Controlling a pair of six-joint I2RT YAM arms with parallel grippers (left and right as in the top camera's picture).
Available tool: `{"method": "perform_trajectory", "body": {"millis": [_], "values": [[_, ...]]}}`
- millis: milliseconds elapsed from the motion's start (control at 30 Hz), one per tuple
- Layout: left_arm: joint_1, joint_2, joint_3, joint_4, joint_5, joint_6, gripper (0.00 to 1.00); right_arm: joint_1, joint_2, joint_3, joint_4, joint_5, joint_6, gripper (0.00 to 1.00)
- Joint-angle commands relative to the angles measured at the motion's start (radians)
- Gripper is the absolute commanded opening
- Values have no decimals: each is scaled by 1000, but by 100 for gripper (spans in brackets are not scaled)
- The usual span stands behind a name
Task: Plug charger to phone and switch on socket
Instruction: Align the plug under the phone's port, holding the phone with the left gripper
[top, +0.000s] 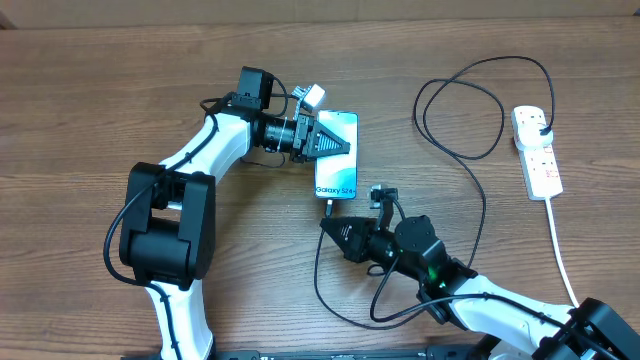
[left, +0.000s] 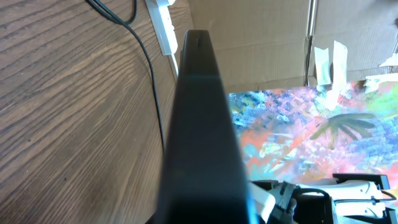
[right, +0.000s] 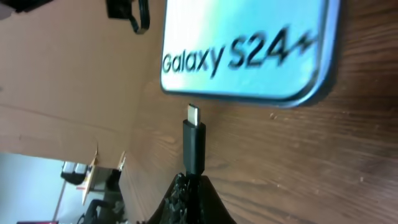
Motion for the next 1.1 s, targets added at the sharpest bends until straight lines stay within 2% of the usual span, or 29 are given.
{"method": "perform_trajectory", "body": {"millis": [0,433,867,1067], "values": [[0,-40,-3,1,57,34,4,-19,5,3,6,-3,-6,4],[2,-40,-3,0,57,34,4,-56,5,3,-47,-13,6,4],[3,-40,-3,1,57,34,4,-66,5,3,-13,-184,3,4],[3,-40,-3,1,56,34,4,-72,5,3,-26,-181,-29,4]]}}
